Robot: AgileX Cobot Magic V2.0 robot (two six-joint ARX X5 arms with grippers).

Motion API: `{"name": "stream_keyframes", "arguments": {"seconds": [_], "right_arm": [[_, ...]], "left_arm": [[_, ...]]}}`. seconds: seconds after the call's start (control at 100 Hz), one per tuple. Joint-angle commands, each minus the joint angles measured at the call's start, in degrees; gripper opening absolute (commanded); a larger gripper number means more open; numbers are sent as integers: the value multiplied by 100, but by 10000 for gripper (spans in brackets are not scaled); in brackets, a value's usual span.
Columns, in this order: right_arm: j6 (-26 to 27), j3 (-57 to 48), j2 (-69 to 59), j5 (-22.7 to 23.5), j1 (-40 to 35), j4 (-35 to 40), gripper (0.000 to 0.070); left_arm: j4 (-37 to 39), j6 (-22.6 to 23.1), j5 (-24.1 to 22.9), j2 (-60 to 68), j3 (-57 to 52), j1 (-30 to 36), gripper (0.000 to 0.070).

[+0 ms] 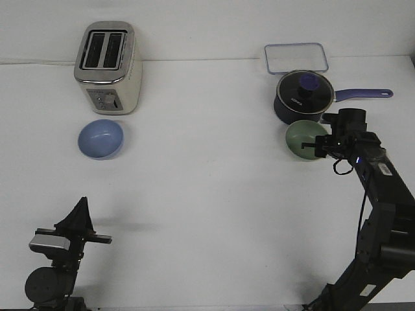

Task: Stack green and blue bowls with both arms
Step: 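Carry the green bowl toward the table center and lower it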

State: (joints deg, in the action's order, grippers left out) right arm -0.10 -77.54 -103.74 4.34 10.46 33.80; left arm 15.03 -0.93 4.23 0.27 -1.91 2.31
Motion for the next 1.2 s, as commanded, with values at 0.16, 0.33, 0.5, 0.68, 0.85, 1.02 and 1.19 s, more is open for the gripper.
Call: {"name": "stream_keyframes", "arguments": {"seconds": [0.16, 0.33, 0.5, 0.68, 0.85, 1.02, 1.19], "right_arm": [[-83, -210, -26, 42, 11, 153, 0], [-22, -505, 424, 328, -125, 675, 0], [212, -573, 1060, 612, -608, 938, 0], [332, -570, 1327, 1156, -1471, 1357, 0], [520, -457, 1325, 1211, -2498, 1231, 0], [944, -210, 1311, 1078, -3348, 745, 0], [1213, 149, 1228, 879, -3790, 428, 0]], "left_arm": [[90, 26, -26, -9, 111, -4, 12], [90, 26, -26, -9, 111, -4, 12], [90, 26, -26, -9, 111, -4, 12], [90, 26, -26, -9, 111, -4, 12], [90, 26, -26, -9, 111, -4, 12], [92, 26, -26, -9, 111, -4, 12], [92, 26, -26, -9, 111, -4, 12]]}}
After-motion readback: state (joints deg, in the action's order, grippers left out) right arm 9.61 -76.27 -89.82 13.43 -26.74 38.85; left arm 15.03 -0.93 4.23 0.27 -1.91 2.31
